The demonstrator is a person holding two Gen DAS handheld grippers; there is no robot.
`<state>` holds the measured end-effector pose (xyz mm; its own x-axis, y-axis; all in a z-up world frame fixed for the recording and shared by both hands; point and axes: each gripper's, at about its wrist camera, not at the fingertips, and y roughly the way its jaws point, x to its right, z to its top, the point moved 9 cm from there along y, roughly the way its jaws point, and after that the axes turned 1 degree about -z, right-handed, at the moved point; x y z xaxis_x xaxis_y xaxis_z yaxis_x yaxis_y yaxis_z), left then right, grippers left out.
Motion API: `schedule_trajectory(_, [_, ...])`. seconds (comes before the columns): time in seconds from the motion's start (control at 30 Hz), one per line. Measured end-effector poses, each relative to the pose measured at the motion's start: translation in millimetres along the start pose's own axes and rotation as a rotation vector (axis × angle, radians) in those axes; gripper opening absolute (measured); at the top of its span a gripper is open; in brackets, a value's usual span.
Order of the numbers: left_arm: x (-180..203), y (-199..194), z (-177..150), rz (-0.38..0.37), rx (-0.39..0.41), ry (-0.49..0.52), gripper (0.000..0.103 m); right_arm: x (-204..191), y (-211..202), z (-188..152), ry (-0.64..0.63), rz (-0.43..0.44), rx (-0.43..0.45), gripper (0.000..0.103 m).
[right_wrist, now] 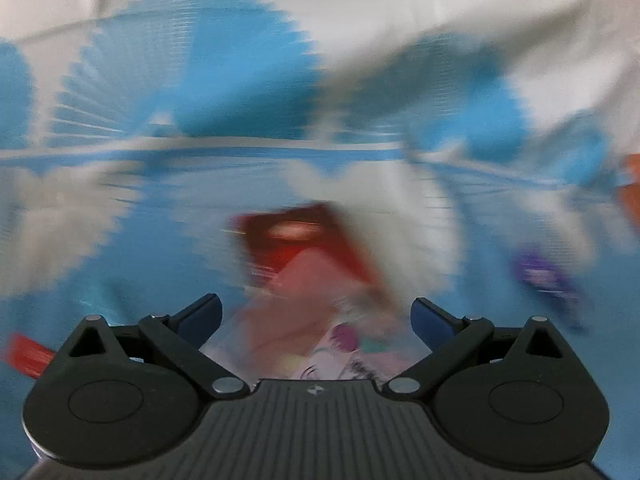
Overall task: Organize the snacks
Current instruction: 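Move both tools back toward the remaining snacks beside the box, then grasp the red sachet with the left tool while the right tool grasps the candy bag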
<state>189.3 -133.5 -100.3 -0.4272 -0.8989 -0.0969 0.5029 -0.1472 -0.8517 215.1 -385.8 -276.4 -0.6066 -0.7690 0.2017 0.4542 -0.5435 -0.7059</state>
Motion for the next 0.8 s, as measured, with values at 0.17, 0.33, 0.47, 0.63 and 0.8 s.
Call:
schedule_trajectory(0.17, [9.4,3.4,2.5,-0.029,0.002,-0.001,0.103,100.2,-17.5,-36.0,0.153,-0.143,-0.025,0.101])
schedule_trajectory(0.33, [32.3,8.8,6.4,-0.051,0.008,0.040,0.103,161.4,-36.8,-66.0,0.200,0.079,-0.018,0.101])
schedule_trajectory(0.47, [53.3,17.8,10.3,-0.063,0.002,0.092,0.103,179.5,-60.4,-85.7,0.009,0.174,-0.010,0.102])
schedule_trajectory(0.63, [82.8,33.7,15.8,-0.096,-0.026,0.130,0.103,173.2,-57.5,-110.8,-0.197,0.257,-0.069,0.103])
schedule_trajectory(0.8, [129.9,58.2,25.4,-0.161,-0.086,0.193,0.103,189.8,-26.6,-97.8,-0.189,0.168,-0.034,0.103])
